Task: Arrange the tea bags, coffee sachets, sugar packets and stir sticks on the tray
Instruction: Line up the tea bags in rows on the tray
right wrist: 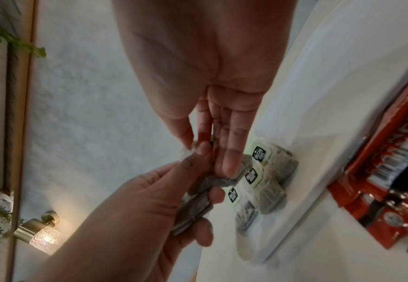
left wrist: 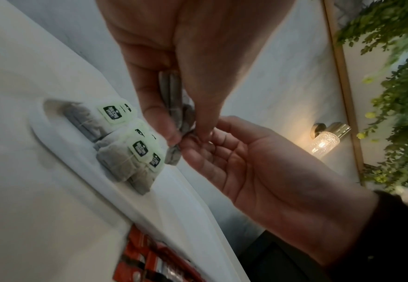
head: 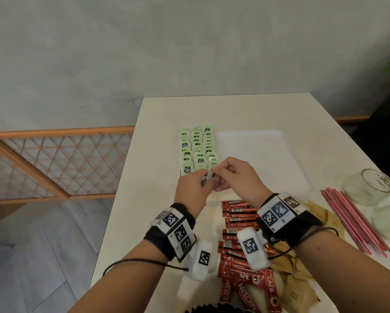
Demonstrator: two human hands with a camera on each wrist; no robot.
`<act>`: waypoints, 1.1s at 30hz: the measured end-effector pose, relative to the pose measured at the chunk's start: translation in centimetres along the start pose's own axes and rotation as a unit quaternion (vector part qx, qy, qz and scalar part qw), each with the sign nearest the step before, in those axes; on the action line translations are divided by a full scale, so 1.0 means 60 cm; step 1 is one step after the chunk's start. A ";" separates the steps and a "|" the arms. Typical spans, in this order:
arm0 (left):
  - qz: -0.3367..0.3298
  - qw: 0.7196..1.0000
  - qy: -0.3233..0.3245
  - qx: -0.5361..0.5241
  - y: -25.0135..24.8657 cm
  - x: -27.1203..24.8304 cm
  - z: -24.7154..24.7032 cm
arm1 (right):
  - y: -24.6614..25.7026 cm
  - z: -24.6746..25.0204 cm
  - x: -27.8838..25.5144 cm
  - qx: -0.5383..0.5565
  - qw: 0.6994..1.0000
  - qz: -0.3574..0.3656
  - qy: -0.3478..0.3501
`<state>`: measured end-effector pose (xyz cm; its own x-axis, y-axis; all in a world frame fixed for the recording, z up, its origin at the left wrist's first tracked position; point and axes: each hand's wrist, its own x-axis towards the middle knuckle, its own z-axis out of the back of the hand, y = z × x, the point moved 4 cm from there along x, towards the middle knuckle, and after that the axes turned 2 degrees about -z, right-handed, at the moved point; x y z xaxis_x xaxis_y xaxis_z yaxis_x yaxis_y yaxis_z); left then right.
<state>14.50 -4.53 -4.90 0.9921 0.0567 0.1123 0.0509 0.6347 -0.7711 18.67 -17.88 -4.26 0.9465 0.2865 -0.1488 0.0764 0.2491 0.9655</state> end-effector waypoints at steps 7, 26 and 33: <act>0.081 0.991 0.049 -0.091 0.033 0.011 0.023 | -0.004 -0.004 0.025 -0.201 0.977 0.070 0.022; 0.224 0.936 -0.049 -0.268 0.136 0.022 0.100 | -0.027 -0.092 0.096 -0.256 0.963 0.073 0.042; 0.214 0.930 -0.042 -0.296 0.122 0.024 0.092 | -0.028 -0.071 0.095 -0.194 0.978 0.079 0.007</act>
<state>15.63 4.49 -6.92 0.9246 0.2825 -0.2557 -0.2679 0.0050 -0.9634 22.62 -12.72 -7.67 0.9324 0.3613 -0.0096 -0.1976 0.5318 0.8235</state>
